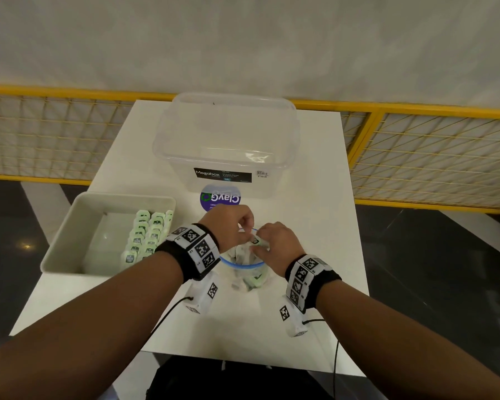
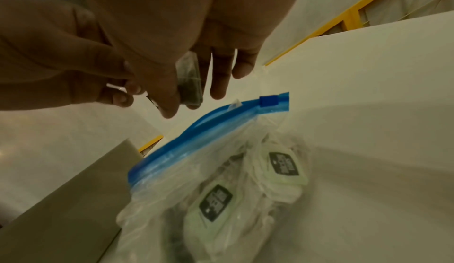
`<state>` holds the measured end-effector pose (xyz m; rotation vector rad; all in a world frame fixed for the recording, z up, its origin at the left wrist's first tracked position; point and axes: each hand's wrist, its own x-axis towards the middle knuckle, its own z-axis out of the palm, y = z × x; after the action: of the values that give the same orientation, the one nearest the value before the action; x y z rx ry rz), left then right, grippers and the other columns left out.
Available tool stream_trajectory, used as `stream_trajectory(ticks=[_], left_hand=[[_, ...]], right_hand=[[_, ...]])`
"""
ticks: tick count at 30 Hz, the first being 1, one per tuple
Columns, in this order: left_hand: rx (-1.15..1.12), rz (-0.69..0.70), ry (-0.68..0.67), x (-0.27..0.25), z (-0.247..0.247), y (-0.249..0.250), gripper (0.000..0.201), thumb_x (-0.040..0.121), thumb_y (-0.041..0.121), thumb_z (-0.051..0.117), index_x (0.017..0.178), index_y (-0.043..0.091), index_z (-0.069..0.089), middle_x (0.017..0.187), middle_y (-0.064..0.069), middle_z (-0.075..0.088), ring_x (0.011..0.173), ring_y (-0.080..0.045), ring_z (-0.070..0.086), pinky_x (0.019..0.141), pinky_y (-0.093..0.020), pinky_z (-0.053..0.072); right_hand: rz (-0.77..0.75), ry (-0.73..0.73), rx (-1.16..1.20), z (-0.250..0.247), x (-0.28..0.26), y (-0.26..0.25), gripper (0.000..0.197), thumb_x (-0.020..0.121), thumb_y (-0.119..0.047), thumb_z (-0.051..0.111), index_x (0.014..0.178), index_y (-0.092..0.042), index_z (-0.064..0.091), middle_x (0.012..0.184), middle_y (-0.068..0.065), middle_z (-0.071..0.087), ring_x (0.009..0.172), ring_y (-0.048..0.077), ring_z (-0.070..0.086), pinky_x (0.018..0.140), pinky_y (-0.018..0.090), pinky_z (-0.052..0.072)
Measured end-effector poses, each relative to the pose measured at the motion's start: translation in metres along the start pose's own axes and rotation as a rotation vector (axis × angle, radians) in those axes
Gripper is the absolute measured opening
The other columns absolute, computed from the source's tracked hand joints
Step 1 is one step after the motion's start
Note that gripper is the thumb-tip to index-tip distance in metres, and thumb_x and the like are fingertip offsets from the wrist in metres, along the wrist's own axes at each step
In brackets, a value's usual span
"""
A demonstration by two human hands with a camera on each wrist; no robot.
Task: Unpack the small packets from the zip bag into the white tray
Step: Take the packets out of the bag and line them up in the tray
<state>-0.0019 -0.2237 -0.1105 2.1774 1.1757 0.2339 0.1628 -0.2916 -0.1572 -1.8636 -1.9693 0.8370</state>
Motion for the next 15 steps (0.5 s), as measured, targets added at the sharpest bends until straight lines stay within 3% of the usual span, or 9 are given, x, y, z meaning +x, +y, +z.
stream_trajectory(ticks=[2, 4, 7, 9, 11, 15], left_hand=[[0.061, -0.086, 0.008, 0.005, 0.006, -0.006, 0.013, 0.082, 0.025, 0.072, 0.092, 0.022, 0.065, 0.085, 0.009, 0.067, 0.072, -0.003, 0.057, 0.077, -0.025, 0.05], [0.232, -0.162, -0.109, 0.01, 0.016, -0.013, 0.018, 0.088, 0.028, 0.064, 0.104, 0.02, 0.066, 0.099, 0.002, 0.07, 0.091, -0.015, 0.062, 0.087, -0.03, 0.05], [0.398, -0.221, -0.291, 0.013, 0.032, -0.016, 0.031, 0.089, 0.028, 0.062, 0.119, 0.02, 0.062, 0.117, -0.003, 0.065, 0.107, -0.023, 0.059, 0.091, -0.032, 0.047], [0.424, -0.232, -0.343, 0.014, 0.039, -0.016, 0.039, 0.087, 0.029, 0.064, 0.125, 0.021, 0.059, 0.123, -0.003, 0.062, 0.111, -0.025, 0.058, 0.093, -0.033, 0.046], [0.455, -0.228, -0.376, 0.013, 0.043, -0.014, 0.042, 0.087, 0.029, 0.063, 0.128, 0.022, 0.058, 0.126, -0.005, 0.058, 0.113, -0.026, 0.057, 0.093, -0.033, 0.045], [0.466, -0.238, -0.37, 0.01, 0.048, -0.016, 0.044, 0.087, 0.035, 0.063, 0.129, 0.025, 0.056, 0.125, -0.007, 0.053, 0.112, -0.029, 0.056, 0.094, -0.036, 0.046]], right_hand=[[0.072, 0.001, 0.061, -0.003, -0.004, 0.0, 0.019, 0.088, -0.025, 0.063, 0.096, -0.009, 0.067, 0.096, 0.007, 0.067, 0.09, 0.027, 0.058, 0.079, 0.033, 0.046], [0.133, 0.028, 0.13, -0.003, -0.009, 0.002, 0.012, 0.088, -0.023, 0.063, 0.09, -0.011, 0.064, 0.086, 0.007, 0.067, 0.08, 0.028, 0.06, 0.071, 0.034, 0.049], [0.196, 0.067, 0.248, -0.001, -0.016, 0.007, 0.009, 0.085, -0.018, 0.064, 0.08, -0.016, 0.056, 0.077, 0.002, 0.068, 0.067, 0.026, 0.063, 0.065, 0.041, 0.055], [0.224, 0.07, 0.309, -0.001, -0.018, 0.008, 0.016, 0.086, -0.01, 0.057, 0.078, -0.021, 0.048, 0.079, -0.002, 0.072, 0.061, 0.016, 0.063, 0.063, 0.041, 0.056], [0.229, 0.052, 0.348, -0.003, -0.019, 0.008, 0.026, 0.086, -0.001, 0.046, 0.08, -0.025, 0.039, 0.08, -0.004, 0.072, 0.059, 0.011, 0.058, 0.061, 0.039, 0.056], [0.209, -0.027, 0.354, -0.007, -0.02, 0.001, 0.031, 0.085, 0.001, 0.037, 0.104, -0.024, 0.038, 0.083, 0.0, 0.068, 0.069, 0.021, 0.056, 0.06, 0.037, 0.05]])
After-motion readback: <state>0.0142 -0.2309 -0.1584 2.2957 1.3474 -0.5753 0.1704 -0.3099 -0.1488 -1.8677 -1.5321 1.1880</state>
